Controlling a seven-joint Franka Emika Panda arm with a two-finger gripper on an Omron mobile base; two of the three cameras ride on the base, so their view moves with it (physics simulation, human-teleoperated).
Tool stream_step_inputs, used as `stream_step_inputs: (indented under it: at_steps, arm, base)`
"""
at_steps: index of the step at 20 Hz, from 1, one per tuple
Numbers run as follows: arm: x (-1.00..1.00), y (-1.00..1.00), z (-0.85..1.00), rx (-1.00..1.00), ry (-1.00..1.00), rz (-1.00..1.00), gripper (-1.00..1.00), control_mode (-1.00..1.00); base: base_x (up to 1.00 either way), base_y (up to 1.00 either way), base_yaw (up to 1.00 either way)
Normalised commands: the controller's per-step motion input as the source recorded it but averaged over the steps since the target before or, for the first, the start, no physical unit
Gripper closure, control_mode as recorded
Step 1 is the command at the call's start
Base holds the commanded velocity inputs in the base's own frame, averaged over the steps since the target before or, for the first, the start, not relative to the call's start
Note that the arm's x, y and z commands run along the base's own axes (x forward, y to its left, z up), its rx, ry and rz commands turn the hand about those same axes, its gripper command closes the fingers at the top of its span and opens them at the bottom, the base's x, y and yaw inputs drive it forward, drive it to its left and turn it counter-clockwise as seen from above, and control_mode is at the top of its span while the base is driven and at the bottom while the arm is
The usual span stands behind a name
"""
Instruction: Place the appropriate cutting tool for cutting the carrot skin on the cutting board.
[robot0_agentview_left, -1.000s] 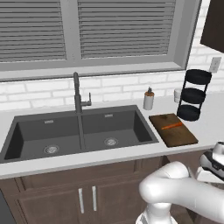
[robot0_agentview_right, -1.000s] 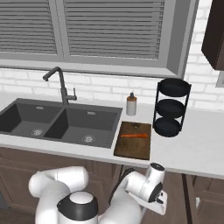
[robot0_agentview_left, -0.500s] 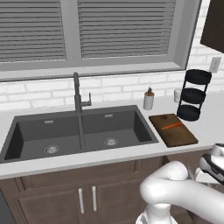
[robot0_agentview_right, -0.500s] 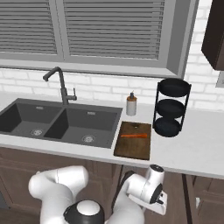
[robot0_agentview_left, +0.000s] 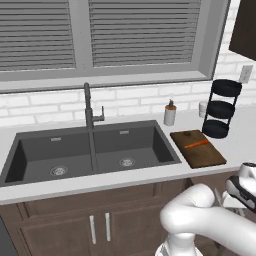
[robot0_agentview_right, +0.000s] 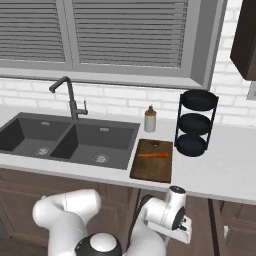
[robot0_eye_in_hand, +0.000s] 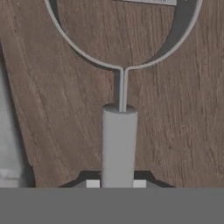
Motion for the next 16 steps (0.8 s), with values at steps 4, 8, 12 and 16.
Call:
stream_step_inputs:
  at_steps: [4, 8, 12, 16]
  arm:
    - [-0.27, 0.0, 0.1, 0.0, 0.0, -0.02, 1.0, -1.0]
    - [-0.51, 0.0, 0.41, 0.0, -0.03, -0.04, 1.0, -1.0]
    - [-0.38, 0.0, 0.81, 0.0, -0.03, -0.04, 1.0, -1.0]
    - [-0.46, 0.01, 0.95, 0.0, -0.04, -0.03, 1.0, -1.0]
  base:
    - [0.0, 0.0, 0.0]
    - [0.0, 0.0, 0.0]
    - [0.0, 0.0, 0.0]
    - [0.0, 0.0, 0.0]
